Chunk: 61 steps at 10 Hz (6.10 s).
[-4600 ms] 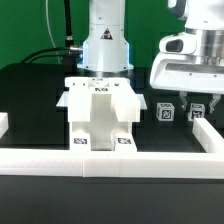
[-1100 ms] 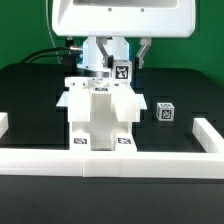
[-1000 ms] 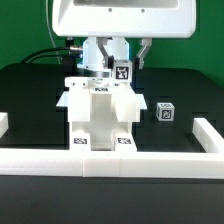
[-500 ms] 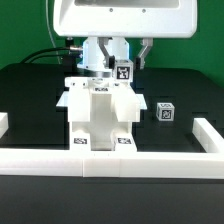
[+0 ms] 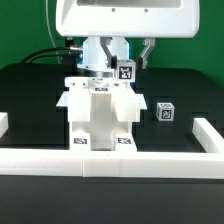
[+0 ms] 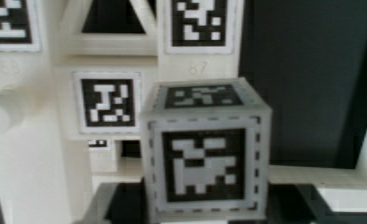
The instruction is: Assemble chair
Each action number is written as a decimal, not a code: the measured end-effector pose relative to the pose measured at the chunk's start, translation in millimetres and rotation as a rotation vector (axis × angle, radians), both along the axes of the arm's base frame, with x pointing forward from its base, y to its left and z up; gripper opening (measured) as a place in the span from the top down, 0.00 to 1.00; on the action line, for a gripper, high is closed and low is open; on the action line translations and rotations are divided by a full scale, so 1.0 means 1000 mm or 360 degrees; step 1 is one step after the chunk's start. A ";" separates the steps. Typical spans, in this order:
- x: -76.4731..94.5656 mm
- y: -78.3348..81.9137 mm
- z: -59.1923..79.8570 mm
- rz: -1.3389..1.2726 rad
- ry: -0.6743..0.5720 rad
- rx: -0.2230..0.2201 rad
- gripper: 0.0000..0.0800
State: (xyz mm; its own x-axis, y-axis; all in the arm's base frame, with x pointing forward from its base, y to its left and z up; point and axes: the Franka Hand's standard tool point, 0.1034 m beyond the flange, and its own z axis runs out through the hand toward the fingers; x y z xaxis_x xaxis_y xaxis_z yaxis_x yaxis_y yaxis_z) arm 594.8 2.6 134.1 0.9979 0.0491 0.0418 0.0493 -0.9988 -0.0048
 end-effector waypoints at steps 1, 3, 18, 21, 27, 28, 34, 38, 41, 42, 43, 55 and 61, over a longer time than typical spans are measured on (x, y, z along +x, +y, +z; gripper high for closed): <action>0.000 0.001 0.000 0.0002 0.0001 0.0001 0.64; -0.001 -0.001 -0.002 -0.0002 0.0005 -0.0001 0.64; 0.005 -0.002 -0.008 0.0004 -0.0051 -0.0029 0.41; 0.006 -0.006 -0.002 0.0001 -0.0038 -0.0024 0.20; -0.011 -0.020 0.029 -0.0079 0.0240 0.0068 0.19; -0.011 -0.020 0.029 -0.0078 0.0242 0.0068 0.19; -0.003 -0.013 0.009 0.0018 0.0178 -0.0021 0.19; -0.003 -0.004 -0.004 0.0089 0.0128 -0.0079 0.19; -0.005 -0.009 -0.006 0.0078 0.0134 -0.0082 0.19; -0.005 -0.010 -0.007 0.0073 0.0134 -0.0082 0.22; -0.005 -0.009 -0.007 0.0073 0.0135 -0.0081 0.22; -0.002 -0.005 -0.007 -0.0631 0.0103 -0.0076 0.64; -0.003 -0.001 -0.008 -0.1475 0.0089 -0.0069 0.64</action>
Offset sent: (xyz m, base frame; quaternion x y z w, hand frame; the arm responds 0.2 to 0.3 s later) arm -0.0008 -0.0061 -0.0009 0.0009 0.0063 -0.0113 0.9999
